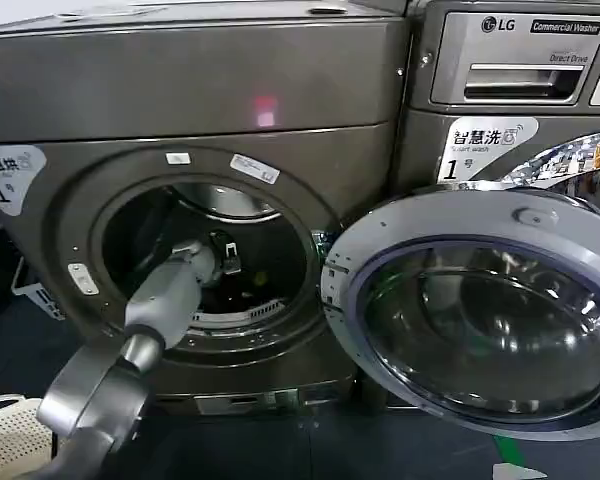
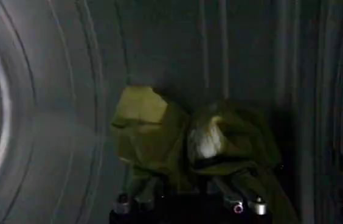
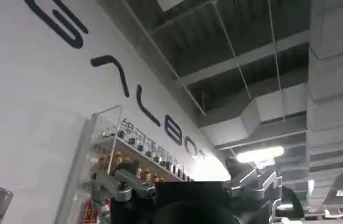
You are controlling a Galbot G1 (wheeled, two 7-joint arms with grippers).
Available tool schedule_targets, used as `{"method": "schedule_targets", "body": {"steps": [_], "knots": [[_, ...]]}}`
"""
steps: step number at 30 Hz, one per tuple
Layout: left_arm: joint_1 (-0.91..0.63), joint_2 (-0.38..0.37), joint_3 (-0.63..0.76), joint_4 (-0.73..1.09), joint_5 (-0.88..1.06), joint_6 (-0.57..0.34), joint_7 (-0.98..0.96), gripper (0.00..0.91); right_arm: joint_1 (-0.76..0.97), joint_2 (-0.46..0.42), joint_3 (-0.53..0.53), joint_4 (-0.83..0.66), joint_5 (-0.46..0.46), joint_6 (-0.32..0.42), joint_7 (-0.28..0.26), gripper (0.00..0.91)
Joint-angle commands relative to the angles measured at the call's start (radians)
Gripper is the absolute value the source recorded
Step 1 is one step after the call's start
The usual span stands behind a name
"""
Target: Grasp the clothes from the dryer.
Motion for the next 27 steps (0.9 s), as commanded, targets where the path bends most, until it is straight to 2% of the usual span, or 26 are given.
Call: {"method": "schedule_targets", "body": {"steps": [1, 7, 9, 13, 16, 18, 20, 24, 27], "knots": [[-0.001, 0.000, 0.000, 0.000, -0.002, -0.004, 0.012, 0.000, -0.002, -0.001, 0.003, -0.001, 0.002, 0.001, 0.001, 0.907], [0.024, 0.021, -0.027, -0.060, -0.057, -0.002, -0.024, 0.000, -0.002, 0.000, 0.006, -0.002, 0.003, 0.002, 0.003, 0.907], [0.048, 0.029, -0.068, -0.101, -0.153, 0.044, -0.109, 0.000, 0.002, 0.002, 0.003, -0.002, 0.002, 0.002, 0.004, 0.907], [0.128, 0.041, -0.168, -0.204, -0.270, 0.073, -0.237, 0.000, 0.006, 0.009, 0.000, -0.002, 0.001, 0.001, 0.010, 0.907], [0.221, 0.072, -0.220, -0.352, -0.386, 0.114, -0.375, 0.000, 0.004, 0.009, 0.001, -0.005, -0.024, -0.008, 0.039, 0.907], [0.275, 0.089, -0.242, -0.472, -0.491, 0.126, -0.464, 0.000, 0.003, 0.005, 0.015, -0.005, -0.078, -0.083, 0.072, 0.907], [0.354, 0.100, -0.280, -0.580, -0.548, 0.085, -0.529, 0.000, 0.000, 0.008, 0.023, -0.006, -0.117, -0.093, 0.078, 0.907], [0.476, 0.099, -0.343, -0.719, -0.611, 0.003, -0.639, 0.000, -0.008, -0.002, 0.040, -0.002, -0.136, -0.096, 0.107, 0.907], [0.540, 0.090, -0.376, -0.814, -0.655, -0.024, -0.739, 0.000, -0.013, -0.006, 0.054, 0.002, -0.134, -0.091, 0.115, 0.907]]}}
